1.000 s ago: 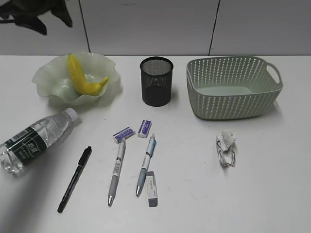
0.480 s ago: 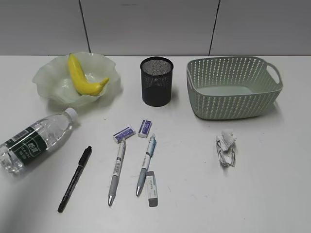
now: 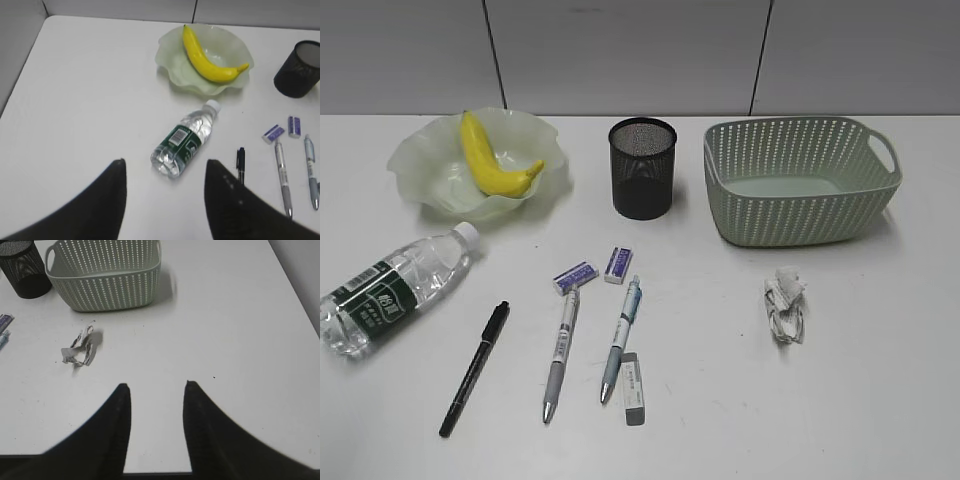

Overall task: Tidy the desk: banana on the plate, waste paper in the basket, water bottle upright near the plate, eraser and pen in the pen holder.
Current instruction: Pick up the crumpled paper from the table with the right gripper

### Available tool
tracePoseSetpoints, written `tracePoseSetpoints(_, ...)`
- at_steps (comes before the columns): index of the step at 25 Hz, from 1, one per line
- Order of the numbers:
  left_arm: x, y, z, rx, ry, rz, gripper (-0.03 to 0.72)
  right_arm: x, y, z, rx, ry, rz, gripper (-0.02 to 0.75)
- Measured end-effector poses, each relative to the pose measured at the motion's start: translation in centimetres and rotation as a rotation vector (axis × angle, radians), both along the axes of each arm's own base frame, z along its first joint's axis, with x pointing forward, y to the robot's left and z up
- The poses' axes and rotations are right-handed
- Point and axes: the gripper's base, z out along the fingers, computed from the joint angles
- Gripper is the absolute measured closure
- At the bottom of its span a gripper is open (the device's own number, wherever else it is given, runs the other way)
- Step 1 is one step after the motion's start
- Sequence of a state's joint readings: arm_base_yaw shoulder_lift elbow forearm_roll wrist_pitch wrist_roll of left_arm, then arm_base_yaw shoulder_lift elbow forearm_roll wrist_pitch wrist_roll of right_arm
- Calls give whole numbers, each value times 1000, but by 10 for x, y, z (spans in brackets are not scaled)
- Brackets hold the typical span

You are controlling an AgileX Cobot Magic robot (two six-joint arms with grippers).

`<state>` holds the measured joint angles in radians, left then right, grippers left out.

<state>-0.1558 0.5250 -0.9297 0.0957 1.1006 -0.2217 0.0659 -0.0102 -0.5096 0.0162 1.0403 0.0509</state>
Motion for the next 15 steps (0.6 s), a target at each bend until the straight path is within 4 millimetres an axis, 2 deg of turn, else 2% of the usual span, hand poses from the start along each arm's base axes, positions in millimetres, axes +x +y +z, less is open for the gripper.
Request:
tracePoseSetpoints(4,-40,7,-52,-3,-44,2,308,0,0,0,-5,0,-3,444)
tracePoseSetpoints(7,-61,10,-78,-13,-110,1,308,0,-1,0,-10,2,-3,444)
tracePoseSetpoints(9,-71,12,-88,-20,-161,1,309,3,0,0,-26,17,5,444)
tracePoseSetpoints(11,-72,12,-94,-18,-168,2,309,11,1,2,-50,50,30,444)
tracePoseSetpoints(13,-69,11,-95,-6,-161,-6,309,24,5,7,-81,91,87,444)
tracePoseSetpoints(15,-67,11,-96,5,-156,-14,309,46,11,10,-93,149,152,444)
